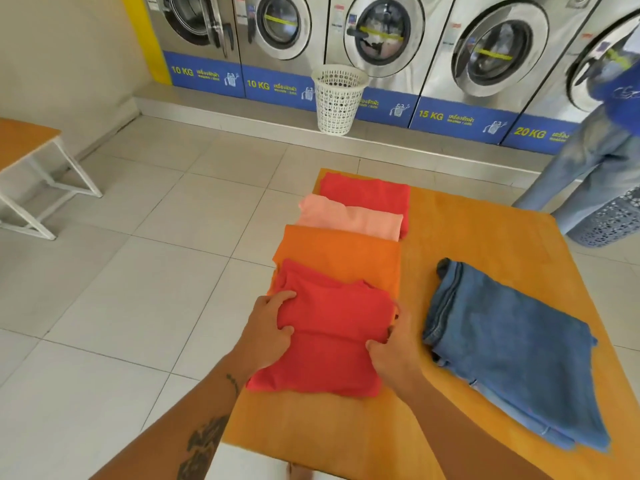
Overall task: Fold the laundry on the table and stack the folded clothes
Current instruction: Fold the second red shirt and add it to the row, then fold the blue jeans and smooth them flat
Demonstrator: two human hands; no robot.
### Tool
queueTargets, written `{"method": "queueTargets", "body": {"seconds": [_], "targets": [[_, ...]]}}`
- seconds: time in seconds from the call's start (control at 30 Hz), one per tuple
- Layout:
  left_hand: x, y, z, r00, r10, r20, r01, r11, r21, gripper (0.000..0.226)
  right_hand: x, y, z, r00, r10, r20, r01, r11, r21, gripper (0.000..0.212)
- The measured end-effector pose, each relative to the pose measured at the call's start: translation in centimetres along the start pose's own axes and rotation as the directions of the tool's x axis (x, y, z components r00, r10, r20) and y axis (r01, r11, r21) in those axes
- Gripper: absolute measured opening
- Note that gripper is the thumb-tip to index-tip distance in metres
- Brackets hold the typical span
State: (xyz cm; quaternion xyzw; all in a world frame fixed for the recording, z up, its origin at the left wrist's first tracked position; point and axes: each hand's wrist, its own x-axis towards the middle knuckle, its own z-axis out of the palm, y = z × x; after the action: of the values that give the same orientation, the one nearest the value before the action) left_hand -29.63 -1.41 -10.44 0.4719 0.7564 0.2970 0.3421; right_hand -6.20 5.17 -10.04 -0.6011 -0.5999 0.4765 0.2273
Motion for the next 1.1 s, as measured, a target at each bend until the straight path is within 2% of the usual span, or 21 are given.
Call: {"method": "queueTargets", "body": {"seconds": [0.07,0.2,0.37,0.57,0.7,0.77,0.83,0.9,1.03,1.1], "targets": [[0.5,0.2,-0.1,1.0,-0.007,-0.02,0.007,1.0,0.022,0.054,0.1,-0.1,-0.1,1.0,0.013,0.023,-0.012,0.999,-0.034,0.093],[1.3,1.4,-0.6,0.979,0.058,-0.198,-0.041,0.995,0.091,0.036,-0.5,-0.9,-0.7,0.999,0.019,0.047,-0.015,0.996,-0.089,0.088],[2.7,6.4,-1.7,0.891,0.27,-0.366,-0.249,0.963,0.104,0.033,-1.1,-2.0,-2.9,0.997,0.038,0.069,-0.03,0.992,-0.122,0.069],[3.9,13.3,1.5,0.867,0.466,-0.177,-0.461,0.884,0.071,0.031,-2.1,-1.2,-9.1,0.997,0.064,-0.049,-0.069,0.993,-0.099,0.06],[3.6,16.5,7.0,0.823,0.567,-0.048,-0.562,0.823,0.081,0.045,-2.4,0.9,-15.2,0.974,0.106,-0.201,-0.123,0.99,-0.07,0.053],[3.3,17.8,10.2,0.812,0.582,0.048,-0.584,0.808,0.077,0.05,-2.4,2.8,-18.3,0.942,0.11,-0.316,-0.155,0.98,-0.123,0.054],[3.0,19.1,13.3,0.819,0.558,0.133,-0.57,0.817,0.082,0.052,-2.5,4.9,-21.1,0.898,0.138,-0.418,-0.232,0.955,-0.183,0.059],[3.1,20.0,16.1,0.858,0.476,0.191,-0.498,0.862,0.092,0.055,-2.8,6.9,-23.7,0.869,0.202,-0.452,-0.313,0.931,-0.186,0.065],[3.6,21.4,20.4,0.953,0.151,0.261,-0.201,0.963,0.177,0.071,-2.7,10.8,-27.2,0.867,0.367,-0.338,-0.392,0.92,-0.006,0.071],[3.4,21.9,21.6,0.958,-0.007,0.288,-0.031,0.991,0.128,0.077,-2.2,12.2,-28.0,0.871,0.419,-0.255,-0.406,0.908,0.105,0.078]]}}
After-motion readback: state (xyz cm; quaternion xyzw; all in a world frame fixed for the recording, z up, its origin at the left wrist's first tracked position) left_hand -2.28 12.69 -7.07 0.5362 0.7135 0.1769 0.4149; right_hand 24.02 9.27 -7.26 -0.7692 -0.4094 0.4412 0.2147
